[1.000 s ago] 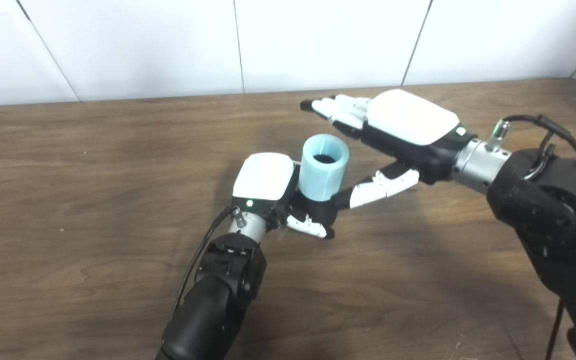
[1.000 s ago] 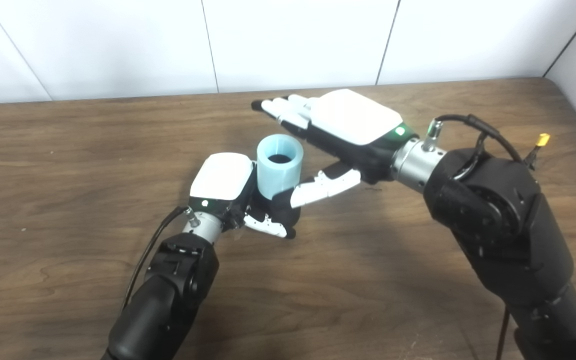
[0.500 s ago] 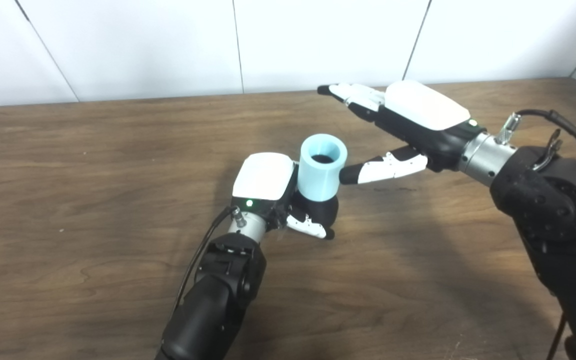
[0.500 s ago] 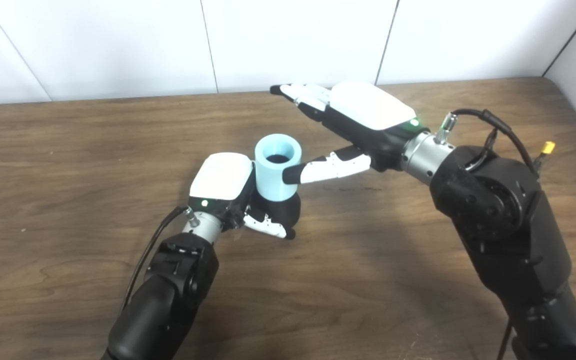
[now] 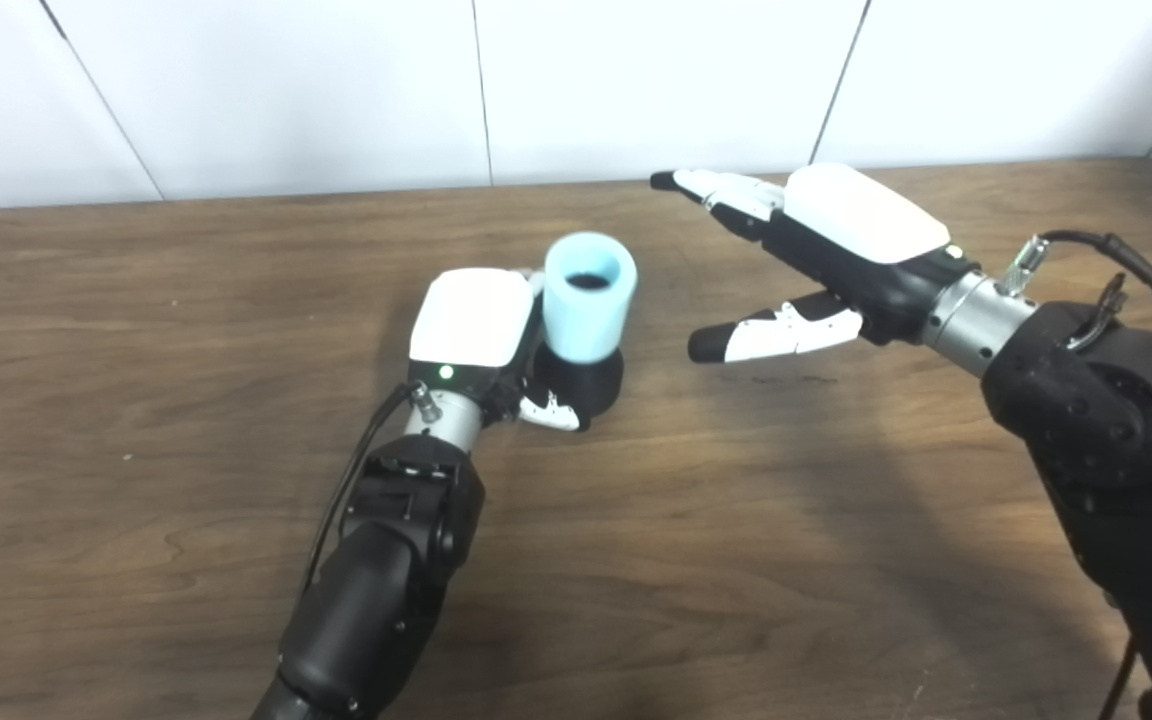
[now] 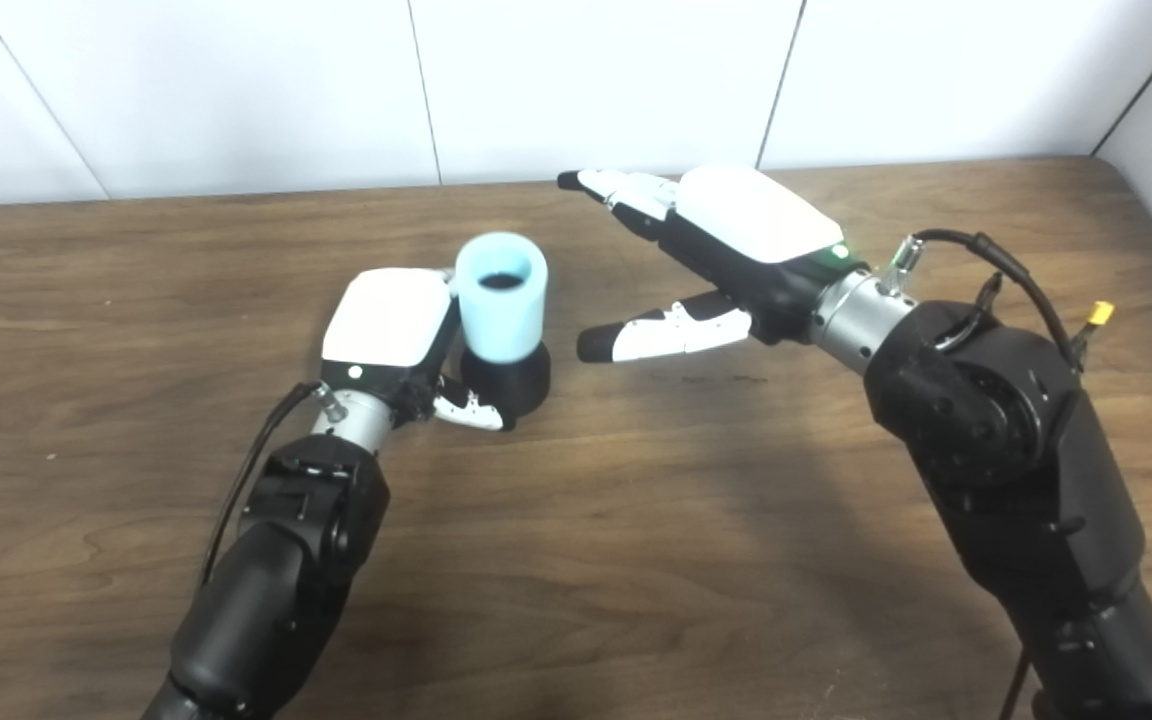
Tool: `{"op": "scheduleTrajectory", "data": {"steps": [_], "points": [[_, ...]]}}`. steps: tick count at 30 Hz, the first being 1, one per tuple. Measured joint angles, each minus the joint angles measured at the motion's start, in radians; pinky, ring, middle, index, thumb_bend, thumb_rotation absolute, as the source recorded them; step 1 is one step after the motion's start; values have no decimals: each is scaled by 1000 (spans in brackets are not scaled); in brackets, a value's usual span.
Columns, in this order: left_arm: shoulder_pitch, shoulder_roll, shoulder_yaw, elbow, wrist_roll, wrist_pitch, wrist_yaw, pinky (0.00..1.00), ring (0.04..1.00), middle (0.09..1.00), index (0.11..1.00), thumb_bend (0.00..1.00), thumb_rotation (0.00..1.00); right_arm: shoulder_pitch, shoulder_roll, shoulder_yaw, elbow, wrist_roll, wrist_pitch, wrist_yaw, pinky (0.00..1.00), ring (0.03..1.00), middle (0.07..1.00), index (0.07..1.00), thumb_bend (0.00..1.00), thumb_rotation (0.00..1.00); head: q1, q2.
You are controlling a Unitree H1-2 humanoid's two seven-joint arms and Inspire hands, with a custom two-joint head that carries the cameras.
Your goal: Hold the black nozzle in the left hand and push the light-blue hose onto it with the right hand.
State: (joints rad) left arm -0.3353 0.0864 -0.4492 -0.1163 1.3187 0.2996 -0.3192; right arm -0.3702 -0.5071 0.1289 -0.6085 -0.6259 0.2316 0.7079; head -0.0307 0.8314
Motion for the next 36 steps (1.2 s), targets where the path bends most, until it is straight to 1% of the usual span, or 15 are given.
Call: {"op": "scheduleTrajectory", "data": {"steps": [5, 11, 16, 20, 21, 23, 24, 26, 27, 28, 30, 32, 34, 36], "points": [[-3, 8, 10, -2, -8, -1, -1, 1000, 952, 965, 1000, 1000, 382, 0, 0, 0, 0, 0, 0, 0, 828, 936, 947, 962, 694, 1000, 6, -2], [-3, 36, 29, -6, -24, -9, -2, 1000, 956, 981, 1000, 1000, 418, 1, 0, 0, 2, 0, 0, -2, 817, 932, 939, 959, 703, 1000, 17, -3], [2, 62, 63, -52, -57, -8, -47, 1000, 957, 986, 1000, 1000, 442, 5, 1, 0, 17, -2, 0, -7, 813, 925, 930, 952, 714, 1000, 32, -5], [14, 86, 97, -83, -93, -8, -56, 1000, 952, 980, 1000, 1000, 457, 9, 4, 0, 25, -7, 1, -17, 806, 920, 928, 946, 718, 1000, 48, -8], [20, 92, 108, -90, -107, -8, -56, 972, 941, 966, 1000, 1000, 465, 10, 6, -2, 26, -3, 2, -21, 805, 915, 929, 941, 709, 1000, 51, -9], [43, 100, 142, -109, -146, -15, -40, 935, 923, 947, 1000, 1000, 469, 17, 18, -9, 34, 18, 5, -34, 805, 912, 930, 938, 698, 1000, 55, -11], [53, 104, 159, -112, -172, -22, -30, 857, 893, 922, 989, 1000, 486, 23, 24, -13, 43, 30, 10, -41, 804, 912, 934, 944, 670, 1000, 60, -12], [77, 115, 196, -115, -224, -38, -2, 796, 872, 905, 977, 1000, 498, 33, 45, -18, 67, 56, 35, -42, 803, 914, 938, 949, 647, 1000, 63, -14], [91, 118, 221, -124, -255, -41, 8, 719, 842, 883, 954, 1000, 507, 41, 52, -21, 73, 67, 45, -44, 795, 905, 935, 947, 627, 1000, 64, -14], [104, 119, 248, -130, -293, -46, 29, 676, 822, 870, 939, 1000, 519, 49, 61, -25, 81, 76, 55, -50, 788, 896, 931, 947, 621, 1000, 64, -14], [126, 120, 303, -138, -369, -59, 73, 623, 793, 854, 913, 1000, 533, 66, 89, -36, 97, 80, 79, -88, 779, 880, 926, 950, 614, 1000, 67, -14], [150, 119, 362, -151, -454, -78, 117, 594, 770, 840, 895, 982, 514, 88, 134, -50, 113, 79, 107, -136, 780, 875, 925, 950, 594, 1000, 71, -18], [179, 108, 412, -177, -549, -79, 146, 628, 785, 848, 897, 910, 472, 112, 181, -63, 134, 84, 129, -178, 790, 873, 926, 959, 542, 1000, 72, -21], [210, 87, 453, -204, -631, -79, 165, 644, 777, 837, 883, 854, 458, 138, 213, -67, 150, 95, 135, -216, 804, 873, 917, 960, 533, 1000, 71, -20]]}}
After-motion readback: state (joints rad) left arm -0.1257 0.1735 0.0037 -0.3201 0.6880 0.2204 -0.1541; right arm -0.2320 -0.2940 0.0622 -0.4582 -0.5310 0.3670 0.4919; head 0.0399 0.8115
